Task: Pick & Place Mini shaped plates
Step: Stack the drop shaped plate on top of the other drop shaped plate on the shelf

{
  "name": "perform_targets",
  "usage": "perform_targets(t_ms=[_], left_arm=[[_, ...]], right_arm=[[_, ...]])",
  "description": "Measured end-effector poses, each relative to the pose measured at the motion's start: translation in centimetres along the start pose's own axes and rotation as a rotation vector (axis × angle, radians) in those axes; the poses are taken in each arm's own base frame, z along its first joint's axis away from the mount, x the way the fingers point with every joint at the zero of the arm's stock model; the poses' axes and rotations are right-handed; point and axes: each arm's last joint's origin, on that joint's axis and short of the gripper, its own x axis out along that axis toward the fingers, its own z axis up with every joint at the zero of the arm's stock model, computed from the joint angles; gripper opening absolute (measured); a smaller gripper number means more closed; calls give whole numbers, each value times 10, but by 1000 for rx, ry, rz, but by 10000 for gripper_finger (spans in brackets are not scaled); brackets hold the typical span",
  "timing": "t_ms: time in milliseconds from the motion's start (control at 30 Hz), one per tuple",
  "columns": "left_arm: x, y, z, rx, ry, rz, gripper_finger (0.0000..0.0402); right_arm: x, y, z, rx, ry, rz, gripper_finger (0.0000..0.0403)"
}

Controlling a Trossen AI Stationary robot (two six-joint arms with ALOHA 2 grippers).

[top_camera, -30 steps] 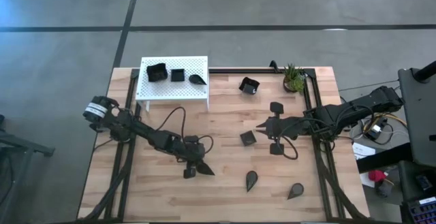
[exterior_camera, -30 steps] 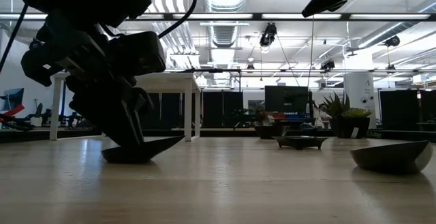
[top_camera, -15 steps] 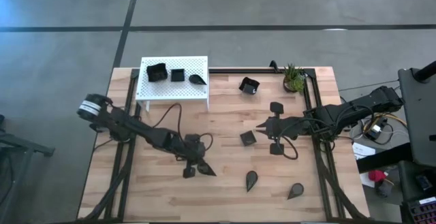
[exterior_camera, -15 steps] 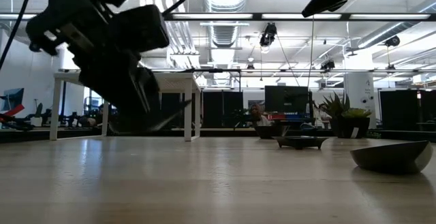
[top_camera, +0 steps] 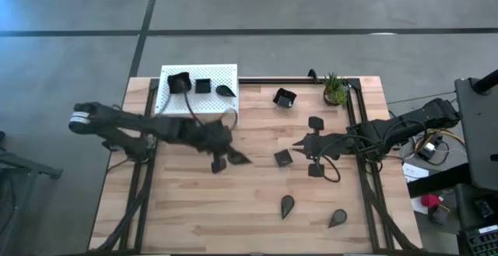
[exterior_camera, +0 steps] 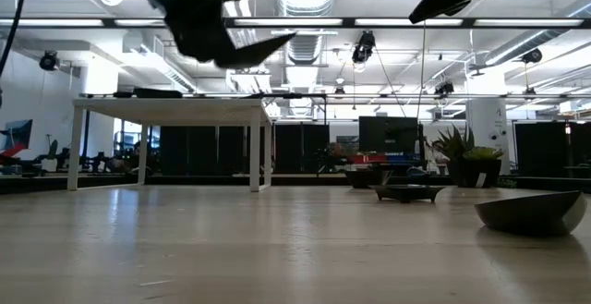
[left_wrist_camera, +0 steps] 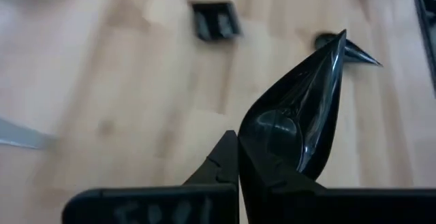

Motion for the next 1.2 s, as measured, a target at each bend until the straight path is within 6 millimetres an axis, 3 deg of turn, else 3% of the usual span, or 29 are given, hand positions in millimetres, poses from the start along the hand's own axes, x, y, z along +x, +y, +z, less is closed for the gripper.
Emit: perform_targets(t_ms=[333, 600, 733, 900, 1200], left_arm=[[-66, 68, 54, 86, -26, 166, 0], [-97, 134, 84, 108, 23, 244, 0], [-96, 166, 89, 107, 103, 286, 0], [-81, 196, 90, 117, 192, 271, 0], [-72, 209, 88, 131, 275, 254, 0]], right_arm=[[0, 0, 0, 0, 0, 0, 59], [0, 0, 0, -1, 0, 0, 59], [0, 0, 0, -3, 0, 0, 59], [0, 0, 0, -4, 0, 0, 59], [0, 0, 0, -15, 0, 0, 59]])
